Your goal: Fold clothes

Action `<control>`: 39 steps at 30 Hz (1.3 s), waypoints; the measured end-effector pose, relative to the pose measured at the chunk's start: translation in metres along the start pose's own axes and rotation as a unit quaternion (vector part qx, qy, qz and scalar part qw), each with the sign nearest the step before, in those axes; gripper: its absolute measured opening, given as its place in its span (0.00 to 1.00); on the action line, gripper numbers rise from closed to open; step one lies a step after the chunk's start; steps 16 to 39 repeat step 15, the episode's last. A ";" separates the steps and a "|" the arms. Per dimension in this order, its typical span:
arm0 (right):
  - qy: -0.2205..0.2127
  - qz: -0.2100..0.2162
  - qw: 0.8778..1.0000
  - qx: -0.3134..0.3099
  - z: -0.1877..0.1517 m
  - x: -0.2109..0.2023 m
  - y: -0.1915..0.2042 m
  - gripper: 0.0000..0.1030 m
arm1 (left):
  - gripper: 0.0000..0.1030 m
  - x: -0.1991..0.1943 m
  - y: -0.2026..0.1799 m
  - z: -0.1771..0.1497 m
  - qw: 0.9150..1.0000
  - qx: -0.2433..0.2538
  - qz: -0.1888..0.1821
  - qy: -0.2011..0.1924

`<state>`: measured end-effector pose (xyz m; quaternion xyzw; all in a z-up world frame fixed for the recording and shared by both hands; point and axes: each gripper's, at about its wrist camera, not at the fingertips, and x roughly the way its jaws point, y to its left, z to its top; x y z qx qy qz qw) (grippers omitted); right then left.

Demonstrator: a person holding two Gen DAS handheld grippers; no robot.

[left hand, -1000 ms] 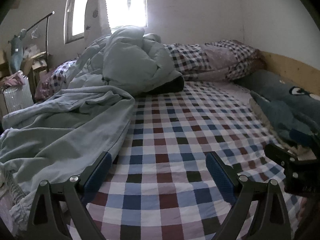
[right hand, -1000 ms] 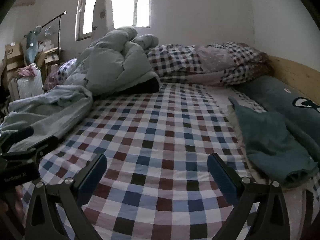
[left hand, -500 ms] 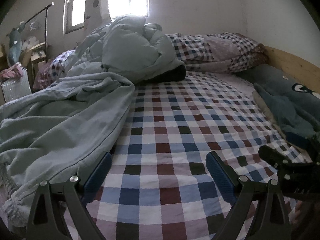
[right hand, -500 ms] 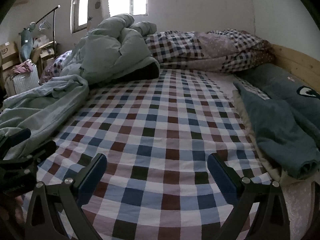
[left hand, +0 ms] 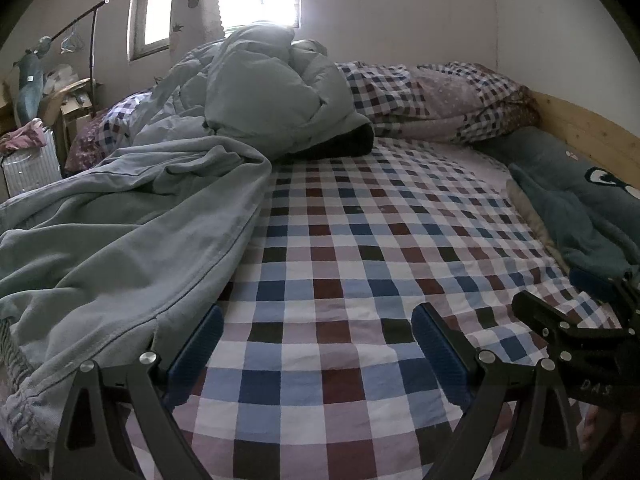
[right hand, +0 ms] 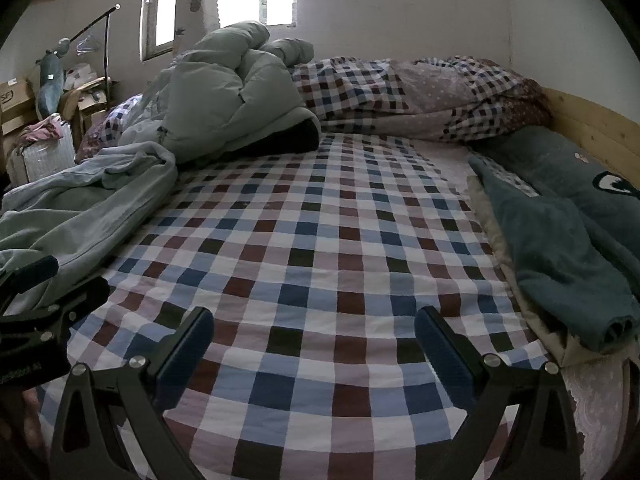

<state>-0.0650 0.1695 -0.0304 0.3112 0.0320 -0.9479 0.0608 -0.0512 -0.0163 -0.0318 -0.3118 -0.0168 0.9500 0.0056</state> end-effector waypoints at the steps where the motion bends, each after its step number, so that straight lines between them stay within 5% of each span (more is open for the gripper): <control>1: 0.000 0.000 1.000 0.000 0.000 0.000 0.000 1.00 | 0.94 0.000 0.000 0.000 1.000 -0.001 0.000 0.000; 39: 0.006 0.000 1.000 0.005 -0.001 0.003 -0.001 1.00 | 0.95 0.002 0.001 -0.002 1.000 -0.007 0.005 0.003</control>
